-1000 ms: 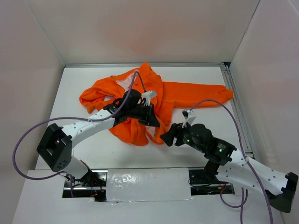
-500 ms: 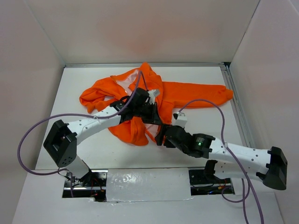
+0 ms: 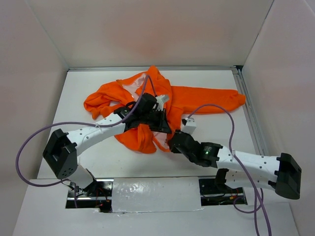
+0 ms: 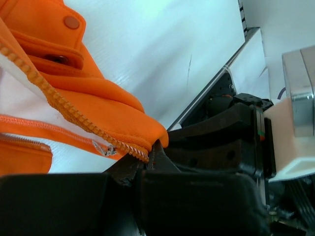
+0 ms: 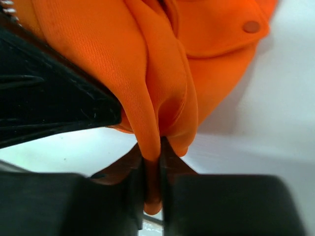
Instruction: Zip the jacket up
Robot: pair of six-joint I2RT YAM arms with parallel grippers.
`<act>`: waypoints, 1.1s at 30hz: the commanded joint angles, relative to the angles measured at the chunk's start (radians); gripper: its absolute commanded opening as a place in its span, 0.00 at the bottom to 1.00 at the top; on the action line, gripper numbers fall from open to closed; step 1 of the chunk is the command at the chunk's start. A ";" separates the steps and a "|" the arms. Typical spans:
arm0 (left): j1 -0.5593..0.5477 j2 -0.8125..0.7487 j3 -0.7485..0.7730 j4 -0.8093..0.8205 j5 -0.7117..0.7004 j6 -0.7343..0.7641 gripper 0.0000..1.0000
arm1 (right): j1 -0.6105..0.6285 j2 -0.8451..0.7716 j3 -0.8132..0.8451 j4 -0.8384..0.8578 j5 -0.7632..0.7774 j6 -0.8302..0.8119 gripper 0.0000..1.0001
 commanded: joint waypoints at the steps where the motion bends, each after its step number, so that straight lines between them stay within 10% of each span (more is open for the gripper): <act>1: -0.003 -0.066 0.038 0.026 -0.010 0.000 0.00 | -0.018 -0.060 -0.075 0.114 -0.068 -0.121 0.15; 9: 0.046 -0.113 0.030 -0.003 -0.099 0.079 0.00 | -0.185 -0.325 -0.228 0.102 -0.167 -0.366 0.00; 16: 0.057 -0.060 0.124 -0.012 -0.061 0.166 0.03 | -0.412 -0.390 -0.199 0.204 -0.760 -0.767 0.00; 20: 0.060 0.023 0.176 -0.006 0.020 0.247 0.99 | -0.456 -0.205 -0.090 0.170 -0.790 -0.757 0.00; 33: 0.089 -0.191 -0.267 0.259 0.209 0.266 0.99 | -0.551 -0.226 -0.013 0.156 -0.836 -0.466 0.00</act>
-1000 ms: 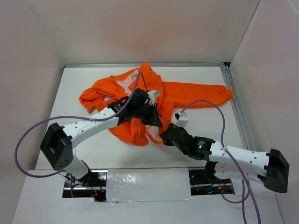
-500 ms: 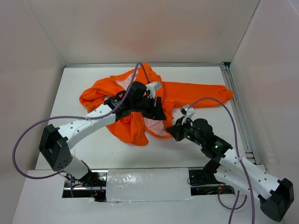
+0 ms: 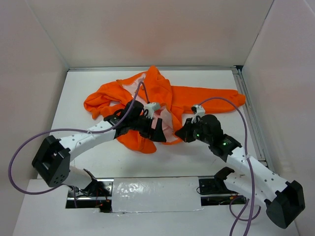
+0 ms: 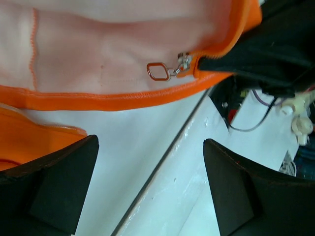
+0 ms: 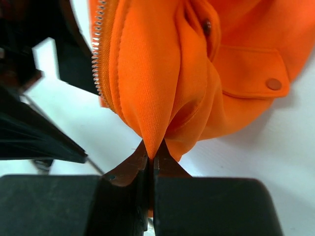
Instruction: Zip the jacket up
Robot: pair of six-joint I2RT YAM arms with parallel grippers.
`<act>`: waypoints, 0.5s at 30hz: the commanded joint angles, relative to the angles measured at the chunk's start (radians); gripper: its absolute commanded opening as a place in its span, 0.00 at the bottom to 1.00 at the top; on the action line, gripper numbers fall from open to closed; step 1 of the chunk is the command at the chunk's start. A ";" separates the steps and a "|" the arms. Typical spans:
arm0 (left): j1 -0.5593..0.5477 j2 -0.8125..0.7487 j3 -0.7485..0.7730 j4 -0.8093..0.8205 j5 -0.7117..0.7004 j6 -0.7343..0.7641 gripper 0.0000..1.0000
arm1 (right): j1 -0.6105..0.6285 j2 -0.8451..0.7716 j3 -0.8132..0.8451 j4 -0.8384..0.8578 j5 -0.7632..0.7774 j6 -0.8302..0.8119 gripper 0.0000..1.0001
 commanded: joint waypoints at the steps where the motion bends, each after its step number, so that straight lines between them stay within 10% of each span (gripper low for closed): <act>1: 0.007 -0.094 -0.054 0.179 0.119 0.058 0.99 | -0.007 -0.065 0.068 -0.012 -0.093 0.037 0.00; 15: 0.006 0.067 -0.013 0.423 0.333 0.303 0.97 | -0.013 -0.059 0.116 -0.025 -0.193 0.031 0.00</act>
